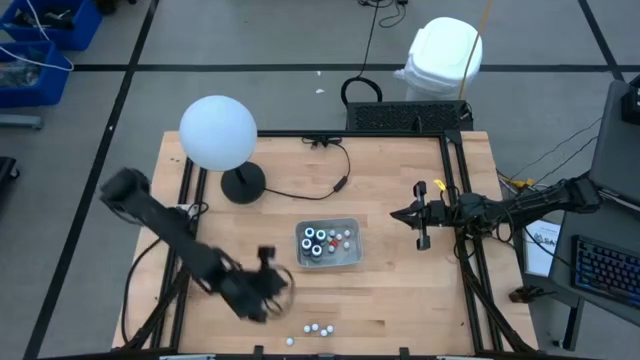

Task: Pick & Place food coloring
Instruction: Put the small dark blue food coloring bottle into the gray bin

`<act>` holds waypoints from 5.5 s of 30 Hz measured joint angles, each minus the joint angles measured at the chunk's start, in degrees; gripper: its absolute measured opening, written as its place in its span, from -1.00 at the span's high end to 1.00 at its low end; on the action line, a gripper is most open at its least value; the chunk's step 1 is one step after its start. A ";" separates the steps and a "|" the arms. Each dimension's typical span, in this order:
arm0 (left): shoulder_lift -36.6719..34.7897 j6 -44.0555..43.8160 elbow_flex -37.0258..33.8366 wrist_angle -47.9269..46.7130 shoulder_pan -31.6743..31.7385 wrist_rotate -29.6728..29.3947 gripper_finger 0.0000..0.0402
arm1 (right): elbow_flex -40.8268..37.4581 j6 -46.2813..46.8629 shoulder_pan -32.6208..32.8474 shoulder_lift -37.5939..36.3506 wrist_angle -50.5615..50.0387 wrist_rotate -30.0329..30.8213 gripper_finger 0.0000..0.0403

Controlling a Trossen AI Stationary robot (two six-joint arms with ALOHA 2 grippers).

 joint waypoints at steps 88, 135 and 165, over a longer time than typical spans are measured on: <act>30.80 -6.28 25.19 -7.43 -4.41 22.17 0.75 | -0.09 -1.72 -0.01 0.02 0.17 0.10 1.00; -41.25 23.23 -39.72 31.26 14.77 10.82 0.75 | -0.09 -3.53 -0.01 0.00 -0.57 0.12 1.00; 25.78 27.63 30.66 -4.07 28.17 19.27 0.75 | -0.11 -1.49 -0.01 0.13 -1.42 0.15 1.00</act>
